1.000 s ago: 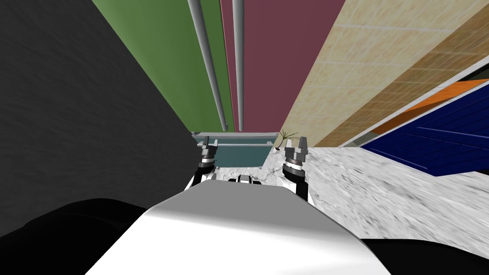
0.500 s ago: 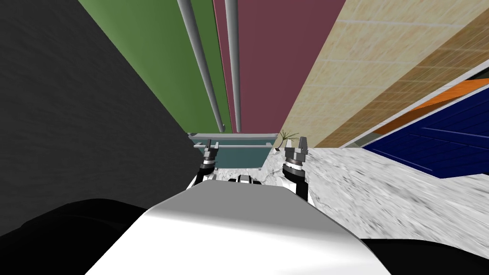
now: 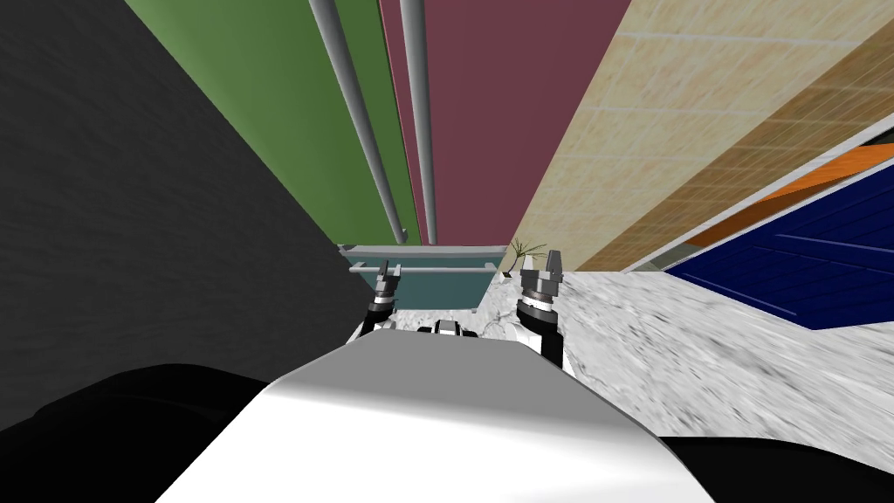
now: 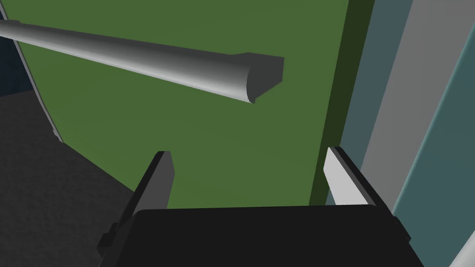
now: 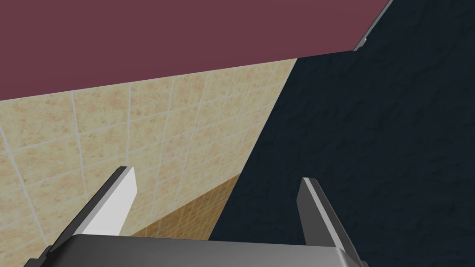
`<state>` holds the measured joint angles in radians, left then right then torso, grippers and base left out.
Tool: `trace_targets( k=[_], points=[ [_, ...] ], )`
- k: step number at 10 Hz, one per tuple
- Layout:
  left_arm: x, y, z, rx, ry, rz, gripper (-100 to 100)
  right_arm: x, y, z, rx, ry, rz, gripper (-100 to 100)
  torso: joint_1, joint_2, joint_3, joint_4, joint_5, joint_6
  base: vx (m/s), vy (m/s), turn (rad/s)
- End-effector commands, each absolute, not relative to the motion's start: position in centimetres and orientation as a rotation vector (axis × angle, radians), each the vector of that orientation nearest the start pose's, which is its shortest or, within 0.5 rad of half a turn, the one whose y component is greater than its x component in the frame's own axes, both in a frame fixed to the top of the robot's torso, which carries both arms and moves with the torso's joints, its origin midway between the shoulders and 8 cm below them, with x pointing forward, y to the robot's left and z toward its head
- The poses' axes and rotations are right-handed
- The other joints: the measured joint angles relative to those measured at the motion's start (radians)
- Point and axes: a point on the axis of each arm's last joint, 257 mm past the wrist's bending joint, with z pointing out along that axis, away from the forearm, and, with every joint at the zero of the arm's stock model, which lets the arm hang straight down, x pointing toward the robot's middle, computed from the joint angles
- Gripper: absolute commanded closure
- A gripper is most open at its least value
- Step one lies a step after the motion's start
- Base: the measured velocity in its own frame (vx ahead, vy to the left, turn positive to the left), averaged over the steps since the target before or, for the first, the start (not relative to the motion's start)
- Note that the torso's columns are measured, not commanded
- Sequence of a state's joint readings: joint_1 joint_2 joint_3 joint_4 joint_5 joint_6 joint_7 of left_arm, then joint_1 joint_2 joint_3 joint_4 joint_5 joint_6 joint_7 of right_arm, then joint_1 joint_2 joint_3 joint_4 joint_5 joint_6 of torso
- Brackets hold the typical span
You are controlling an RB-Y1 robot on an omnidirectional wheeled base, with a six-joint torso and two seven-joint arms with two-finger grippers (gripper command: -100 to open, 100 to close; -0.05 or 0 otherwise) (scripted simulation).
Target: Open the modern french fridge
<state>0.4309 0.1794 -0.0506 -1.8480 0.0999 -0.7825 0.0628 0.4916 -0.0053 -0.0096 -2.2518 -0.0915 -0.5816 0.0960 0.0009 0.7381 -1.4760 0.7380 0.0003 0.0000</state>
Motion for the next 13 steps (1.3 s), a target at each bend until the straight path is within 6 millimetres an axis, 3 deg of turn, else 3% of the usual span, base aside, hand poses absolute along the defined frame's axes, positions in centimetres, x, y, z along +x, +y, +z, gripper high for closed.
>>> trace_targets(
  k=[1,13],
  points=[
    [36.9,28.3,-11.3,-0.720,0.748,-1.431,-100,33.3,-29.2,3.0,0.629,0.537,1.272,0,-0.001,0.000,0.000,0.000,0.000,0.000,0.064,-0.041,0.008],
    [36.1,29.5,-19.1,-0.812,0.737,-1.424,-100,33.3,-29.2,3.0,0.629,0.537,1.273,0,-0.002,-0.001,0.000,0.000,-0.001,0.000,0.048,-0.042,0.006]
  ],
)
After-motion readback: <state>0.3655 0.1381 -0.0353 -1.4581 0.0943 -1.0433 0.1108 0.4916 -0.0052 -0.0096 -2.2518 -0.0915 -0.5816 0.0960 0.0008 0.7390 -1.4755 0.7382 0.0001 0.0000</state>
